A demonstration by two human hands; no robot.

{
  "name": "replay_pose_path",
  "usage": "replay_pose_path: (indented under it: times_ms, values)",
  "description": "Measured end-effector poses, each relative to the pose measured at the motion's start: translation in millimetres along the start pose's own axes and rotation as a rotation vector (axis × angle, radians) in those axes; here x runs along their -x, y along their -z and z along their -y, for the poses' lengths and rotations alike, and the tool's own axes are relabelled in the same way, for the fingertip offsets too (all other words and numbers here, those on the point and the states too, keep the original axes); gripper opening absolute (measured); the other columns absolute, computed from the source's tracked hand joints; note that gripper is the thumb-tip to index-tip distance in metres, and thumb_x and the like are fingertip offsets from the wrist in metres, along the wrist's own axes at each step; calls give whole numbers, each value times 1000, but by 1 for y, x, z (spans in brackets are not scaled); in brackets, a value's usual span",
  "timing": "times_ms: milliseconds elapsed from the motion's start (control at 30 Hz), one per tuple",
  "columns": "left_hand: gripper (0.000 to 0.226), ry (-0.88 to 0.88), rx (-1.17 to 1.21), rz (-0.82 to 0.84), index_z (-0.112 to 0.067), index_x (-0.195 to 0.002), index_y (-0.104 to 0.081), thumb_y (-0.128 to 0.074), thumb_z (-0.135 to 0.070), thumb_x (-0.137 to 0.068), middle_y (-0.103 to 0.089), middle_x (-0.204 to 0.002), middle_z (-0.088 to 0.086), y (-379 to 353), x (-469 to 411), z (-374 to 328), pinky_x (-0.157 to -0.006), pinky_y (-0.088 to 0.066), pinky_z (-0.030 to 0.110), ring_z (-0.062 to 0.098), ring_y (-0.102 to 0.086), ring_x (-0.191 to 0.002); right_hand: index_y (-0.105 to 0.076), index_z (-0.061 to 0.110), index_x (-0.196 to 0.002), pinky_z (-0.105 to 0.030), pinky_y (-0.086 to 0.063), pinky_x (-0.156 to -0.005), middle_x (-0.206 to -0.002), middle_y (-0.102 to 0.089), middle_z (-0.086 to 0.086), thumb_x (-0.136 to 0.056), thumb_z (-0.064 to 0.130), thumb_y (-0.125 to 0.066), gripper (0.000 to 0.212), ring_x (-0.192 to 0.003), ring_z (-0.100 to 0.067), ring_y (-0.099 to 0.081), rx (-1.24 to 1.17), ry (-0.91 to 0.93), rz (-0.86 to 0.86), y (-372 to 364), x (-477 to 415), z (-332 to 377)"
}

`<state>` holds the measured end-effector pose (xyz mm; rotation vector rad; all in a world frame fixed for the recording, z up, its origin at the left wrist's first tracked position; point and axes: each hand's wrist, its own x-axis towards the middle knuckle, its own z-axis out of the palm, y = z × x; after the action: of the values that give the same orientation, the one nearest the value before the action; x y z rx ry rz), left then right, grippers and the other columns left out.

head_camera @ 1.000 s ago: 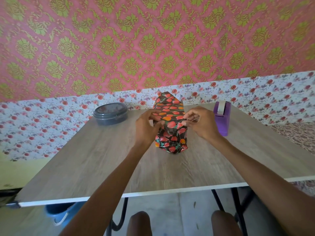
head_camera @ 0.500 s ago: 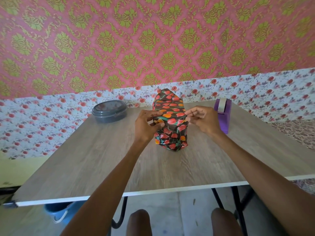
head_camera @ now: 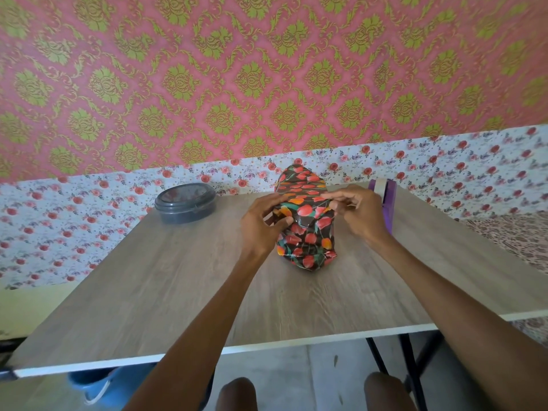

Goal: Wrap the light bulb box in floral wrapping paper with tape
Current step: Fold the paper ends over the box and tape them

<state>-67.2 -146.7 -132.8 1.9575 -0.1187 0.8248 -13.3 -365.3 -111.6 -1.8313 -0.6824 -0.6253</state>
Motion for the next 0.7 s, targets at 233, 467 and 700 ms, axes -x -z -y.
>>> replay_pose_path:
  times_ms: [233,467,700]
  values:
    - [54,-13,-110,-58,-31,-115,-69,-90,-27,-66,-59,-126,-7,-28,5,-10,-95,-55,34,8,-59,-110,-71,17,-114,-30,-55,-76,-94,-63,-8,-76,26,-83,41,-85,-21,-63,99,-20,85,12,9,-12]
    - [71,51,-160,-20,-23,-129,-58,-91,-29,-66,-44,-133,1,-51,10,-15,-92,-43,13,9,-51,-107,-65,14,-110,-22,-44,-76,-102,-57,-3,-61,30,-92,58,-88,-13,-56,309,46,-37,6,18,-28]
    - [92,57,-143,99,-22,-140,-37,-89,-27,-65,-43,-137,6,-65,8,-8,-100,-48,30,18,-51,-118,-60,17,-113,-20,-46,-70,-108,-54,-2,-64,24,-91,58,-80,-9,-54,342,60,-68,-2,19,-34]
